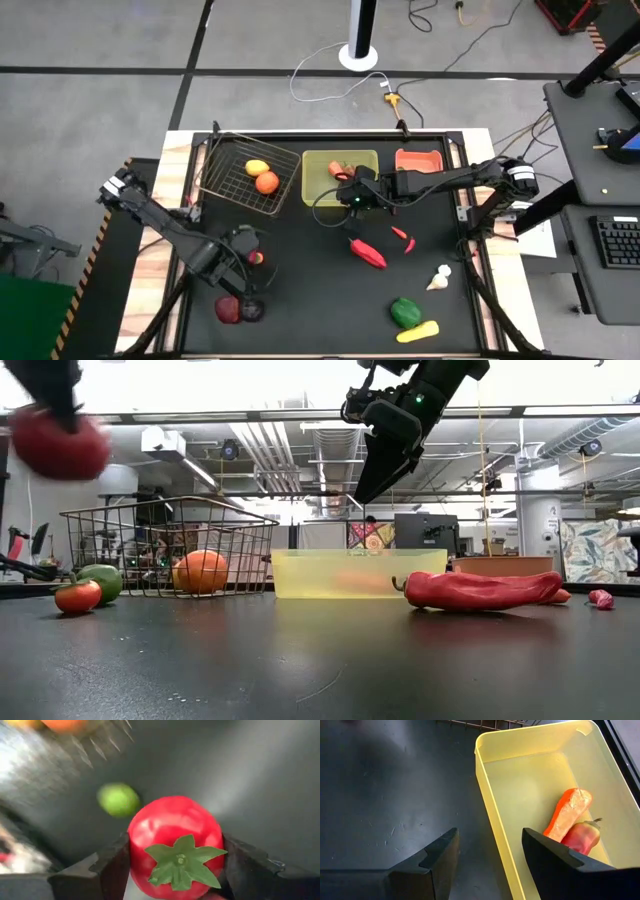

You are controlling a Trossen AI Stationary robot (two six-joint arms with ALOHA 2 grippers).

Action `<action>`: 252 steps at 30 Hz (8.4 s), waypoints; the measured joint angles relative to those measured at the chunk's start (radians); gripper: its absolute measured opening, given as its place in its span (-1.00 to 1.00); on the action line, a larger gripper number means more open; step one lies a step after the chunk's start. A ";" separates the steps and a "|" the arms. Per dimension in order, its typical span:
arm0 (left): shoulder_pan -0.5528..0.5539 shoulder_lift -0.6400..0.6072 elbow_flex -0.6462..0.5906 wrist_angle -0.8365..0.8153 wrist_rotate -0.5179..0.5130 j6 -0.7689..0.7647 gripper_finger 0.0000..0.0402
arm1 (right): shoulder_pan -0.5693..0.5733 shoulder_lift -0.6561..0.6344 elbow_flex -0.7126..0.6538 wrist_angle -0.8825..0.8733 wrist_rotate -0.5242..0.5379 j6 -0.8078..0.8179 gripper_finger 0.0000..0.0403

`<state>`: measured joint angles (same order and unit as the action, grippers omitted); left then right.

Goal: Sort produce into baskets
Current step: Put the tomato into the wire bin, then put the orange chili pepper into the orange bin, then put the onion into the yellow bin

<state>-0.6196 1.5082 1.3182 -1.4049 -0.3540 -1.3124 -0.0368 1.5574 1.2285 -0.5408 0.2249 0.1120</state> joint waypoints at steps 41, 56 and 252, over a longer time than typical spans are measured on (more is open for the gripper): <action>1.257 -0.284 -0.369 0.438 0.294 1.334 0.26 | -0.001 0.000 0.000 0.016 0.004 -0.008 0.05; 1.321 -0.117 -0.403 0.472 0.288 1.338 0.26 | -0.001 0.000 0.000 0.052 0.004 -0.021 0.05; 0.267 -0.397 -0.461 0.774 -0.041 0.623 0.67 | -0.571 0.000 -0.029 -0.493 0.160 0.373 -0.15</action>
<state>-0.3524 1.1110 0.8574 -0.6312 -0.3947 -0.6895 -0.6082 1.5578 1.1993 -1.0343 0.3848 0.4845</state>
